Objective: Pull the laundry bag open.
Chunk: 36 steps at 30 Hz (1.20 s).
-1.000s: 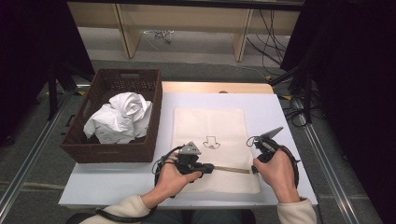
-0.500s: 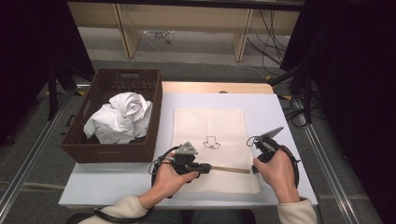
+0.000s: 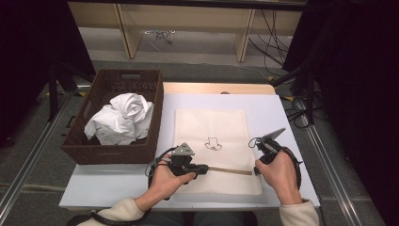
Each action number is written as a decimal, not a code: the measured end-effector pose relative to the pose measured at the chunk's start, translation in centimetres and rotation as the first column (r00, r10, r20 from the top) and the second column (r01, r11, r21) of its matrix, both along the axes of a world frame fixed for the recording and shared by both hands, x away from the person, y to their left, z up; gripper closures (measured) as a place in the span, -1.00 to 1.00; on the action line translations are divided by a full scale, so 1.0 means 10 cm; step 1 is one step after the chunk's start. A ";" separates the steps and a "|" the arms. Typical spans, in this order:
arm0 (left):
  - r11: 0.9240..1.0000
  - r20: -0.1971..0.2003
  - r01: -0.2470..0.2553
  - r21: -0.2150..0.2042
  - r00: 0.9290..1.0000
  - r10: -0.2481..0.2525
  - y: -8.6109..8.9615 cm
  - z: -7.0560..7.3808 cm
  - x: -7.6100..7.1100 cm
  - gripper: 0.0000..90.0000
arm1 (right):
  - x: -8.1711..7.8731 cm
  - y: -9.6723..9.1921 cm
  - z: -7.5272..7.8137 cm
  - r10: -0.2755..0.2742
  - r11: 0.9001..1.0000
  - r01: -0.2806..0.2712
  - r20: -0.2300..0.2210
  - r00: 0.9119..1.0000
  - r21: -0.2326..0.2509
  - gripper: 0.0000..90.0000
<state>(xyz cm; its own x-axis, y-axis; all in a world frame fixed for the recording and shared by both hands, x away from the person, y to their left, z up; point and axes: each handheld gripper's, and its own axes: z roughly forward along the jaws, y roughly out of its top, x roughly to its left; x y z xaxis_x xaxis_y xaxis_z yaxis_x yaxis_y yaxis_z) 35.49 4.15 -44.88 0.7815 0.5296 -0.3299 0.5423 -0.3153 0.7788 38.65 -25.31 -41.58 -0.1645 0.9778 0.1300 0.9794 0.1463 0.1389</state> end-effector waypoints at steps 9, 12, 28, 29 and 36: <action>1.000 0.001 -0.005 0.003 1.000 0.005 0.06 0.01 0.00 0.93 | -0.01 0.01 0.01 -0.001 1.000 0.001 -0.012 1.000 -0.002 0.87; 1.000 -0.007 -0.010 -0.008 1.000 0.010 0.06 0.01 -0.01 0.93 | -0.01 0.00 0.01 0.003 1.000 -0.003 -0.010 1.000 -0.005 0.87; 1.000 -0.009 -0.008 -0.002 1.000 0.008 0.10 0.01 -0.01 0.93 | -0.01 0.01 -0.01 -0.003 1.000 0.003 0.006 1.000 0.011 0.87; 1.000 -0.008 -0.009 -0.001 1.000 0.009 0.10 0.01 -0.01 0.93 | -0.01 0.01 0.01 0.012 1.000 -0.012 -0.016 1.000 0.003 0.87; 1.000 0.001 -0.020 -0.004 1.000 0.020 0.12 0.01 -0.02 0.93 | 0.00 0.02 0.00 0.004 1.000 -0.004 -0.018 1.000 0.001 0.87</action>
<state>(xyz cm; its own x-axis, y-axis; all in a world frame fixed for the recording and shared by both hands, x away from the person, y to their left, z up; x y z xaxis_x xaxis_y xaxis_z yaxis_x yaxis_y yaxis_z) 35.32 5.37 -44.80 0.7714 0.5433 -0.3314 0.5476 -0.3013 0.7807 38.62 -25.11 -41.54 -0.1656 0.9771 0.1337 0.9812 0.1497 0.1219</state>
